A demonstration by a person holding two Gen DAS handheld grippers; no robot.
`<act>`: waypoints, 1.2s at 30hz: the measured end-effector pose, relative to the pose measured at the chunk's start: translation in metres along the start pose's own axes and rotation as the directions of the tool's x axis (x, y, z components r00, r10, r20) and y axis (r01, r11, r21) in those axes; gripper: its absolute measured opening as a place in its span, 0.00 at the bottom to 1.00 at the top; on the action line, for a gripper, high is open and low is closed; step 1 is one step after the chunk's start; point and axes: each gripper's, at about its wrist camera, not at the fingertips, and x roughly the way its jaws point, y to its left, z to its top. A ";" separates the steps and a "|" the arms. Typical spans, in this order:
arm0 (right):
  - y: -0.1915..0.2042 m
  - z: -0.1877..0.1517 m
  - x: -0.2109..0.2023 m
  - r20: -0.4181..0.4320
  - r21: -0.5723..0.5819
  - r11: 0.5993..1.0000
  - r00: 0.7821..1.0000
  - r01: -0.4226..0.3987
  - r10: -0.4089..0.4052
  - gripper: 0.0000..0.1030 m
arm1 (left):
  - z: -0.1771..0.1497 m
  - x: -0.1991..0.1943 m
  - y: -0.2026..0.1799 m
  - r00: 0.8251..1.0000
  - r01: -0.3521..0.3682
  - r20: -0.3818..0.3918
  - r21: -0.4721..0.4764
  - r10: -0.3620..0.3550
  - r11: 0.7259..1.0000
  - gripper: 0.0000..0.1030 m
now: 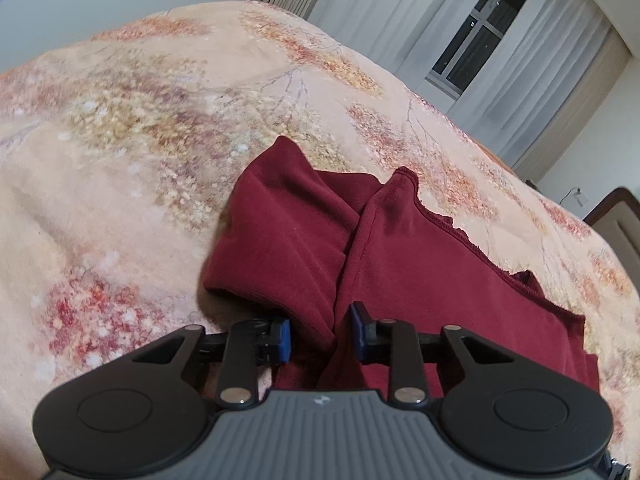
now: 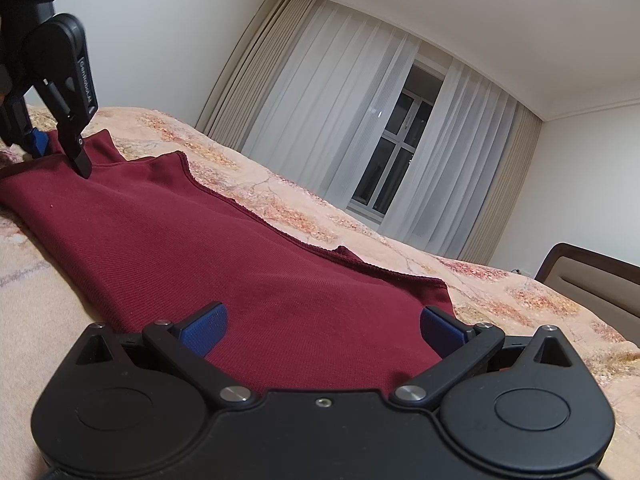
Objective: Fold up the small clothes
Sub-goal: 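Close the left gripper on the folded sweater's side edge, then lift the held edge, fold it across the sweater, open the left gripper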
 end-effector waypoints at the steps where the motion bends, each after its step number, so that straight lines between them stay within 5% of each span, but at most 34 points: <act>1: 0.001 0.000 0.000 0.001 -0.001 1.000 1.000 0.002 -0.002 1.00 | 0.001 -0.001 -0.004 1.000 -0.008 0.003 0.013 0.008 1.000 0.27; 19: 0.002 -0.002 0.001 -0.001 0.008 1.000 1.000 -0.001 0.001 1.00 | 0.012 -0.022 -0.054 0.997 -0.038 0.065 0.166 0.028 0.985 0.19; 27: -0.021 0.007 0.010 -0.066 0.108 0.989 0.992 -0.097 0.105 1.00 | 0.016 -0.030 -0.089 0.996 -0.023 0.087 0.244 0.001 0.970 0.18; 36: -0.018 0.003 -0.002 -0.025 0.090 0.990 0.994 -0.105 0.108 1.00 | 0.013 -0.036 -0.106 0.995 -0.008 0.097 0.282 -0.021 0.959 0.17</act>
